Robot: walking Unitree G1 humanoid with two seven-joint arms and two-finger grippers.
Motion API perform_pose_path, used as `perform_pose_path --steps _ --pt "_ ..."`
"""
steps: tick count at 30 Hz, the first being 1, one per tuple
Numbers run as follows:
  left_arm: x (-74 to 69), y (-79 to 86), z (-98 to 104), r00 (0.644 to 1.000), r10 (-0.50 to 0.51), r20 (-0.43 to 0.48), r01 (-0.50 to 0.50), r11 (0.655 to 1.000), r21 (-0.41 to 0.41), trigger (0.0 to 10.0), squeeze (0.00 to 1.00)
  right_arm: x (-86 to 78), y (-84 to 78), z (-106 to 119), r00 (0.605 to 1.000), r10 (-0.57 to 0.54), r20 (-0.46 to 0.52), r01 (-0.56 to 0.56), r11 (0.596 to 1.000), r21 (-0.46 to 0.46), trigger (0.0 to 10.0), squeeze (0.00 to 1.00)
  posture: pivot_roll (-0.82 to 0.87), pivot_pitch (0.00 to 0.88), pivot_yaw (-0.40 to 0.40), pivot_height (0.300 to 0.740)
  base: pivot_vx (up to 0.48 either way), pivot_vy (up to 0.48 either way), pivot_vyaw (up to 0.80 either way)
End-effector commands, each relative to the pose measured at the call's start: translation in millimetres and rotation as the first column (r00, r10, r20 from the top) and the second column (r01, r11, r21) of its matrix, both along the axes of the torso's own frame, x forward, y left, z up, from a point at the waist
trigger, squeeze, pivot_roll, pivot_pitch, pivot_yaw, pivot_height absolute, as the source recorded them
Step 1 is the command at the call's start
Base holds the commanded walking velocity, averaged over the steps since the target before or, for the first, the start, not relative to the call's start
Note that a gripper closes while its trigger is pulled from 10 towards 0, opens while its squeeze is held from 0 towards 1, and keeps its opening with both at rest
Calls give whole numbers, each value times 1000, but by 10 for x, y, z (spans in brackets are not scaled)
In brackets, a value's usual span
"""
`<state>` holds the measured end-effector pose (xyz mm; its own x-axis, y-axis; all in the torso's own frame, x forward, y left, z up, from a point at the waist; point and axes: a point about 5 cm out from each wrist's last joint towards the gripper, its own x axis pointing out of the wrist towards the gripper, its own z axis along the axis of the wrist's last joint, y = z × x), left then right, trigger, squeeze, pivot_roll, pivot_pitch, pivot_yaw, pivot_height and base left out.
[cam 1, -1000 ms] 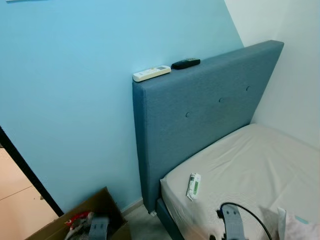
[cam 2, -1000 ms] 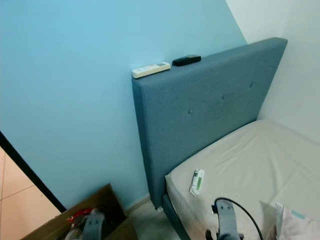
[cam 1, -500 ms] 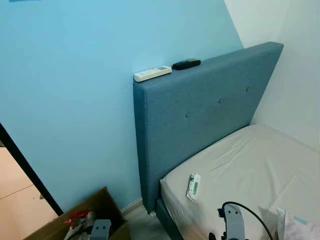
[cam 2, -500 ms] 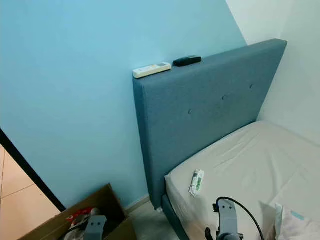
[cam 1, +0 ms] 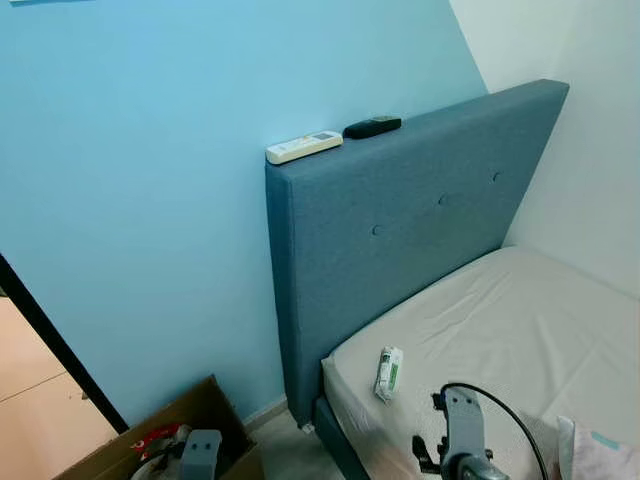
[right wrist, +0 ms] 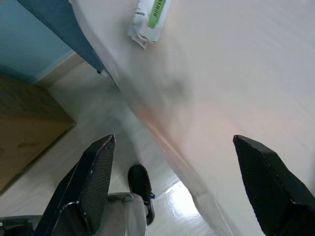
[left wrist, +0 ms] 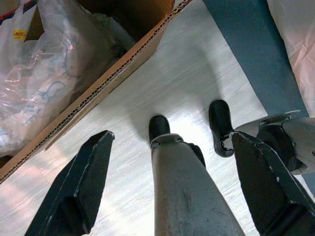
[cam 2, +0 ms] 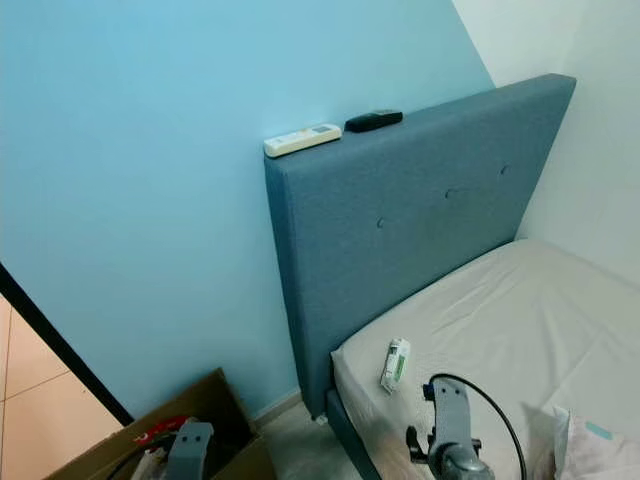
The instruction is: Clean up the room
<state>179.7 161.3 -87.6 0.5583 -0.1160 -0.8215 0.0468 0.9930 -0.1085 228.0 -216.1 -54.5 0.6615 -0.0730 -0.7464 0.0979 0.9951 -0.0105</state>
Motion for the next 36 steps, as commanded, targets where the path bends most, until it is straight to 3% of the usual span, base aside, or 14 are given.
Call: perform_pose_path --steps 1,17,36 --pt "5 66 5 1000 -9 -8 9 1000 23 10000 0 24 36 10 1000 -2 15 1 1000 12 10000 0 -123 0 9 740 0 0 0" --pt "76 50 38 999 30 15 -30 1000 -2 10000 0 134 81 76 998 -5 56 3 999 34 10000 0 -121 0 16 740 0 0 0" --pt "19 117 15 999 45 -5 -45 999 8 10000 0 190 189 96 996 59 61 -62 997 36 10000 0 -111 0 19 740 0 0 0"
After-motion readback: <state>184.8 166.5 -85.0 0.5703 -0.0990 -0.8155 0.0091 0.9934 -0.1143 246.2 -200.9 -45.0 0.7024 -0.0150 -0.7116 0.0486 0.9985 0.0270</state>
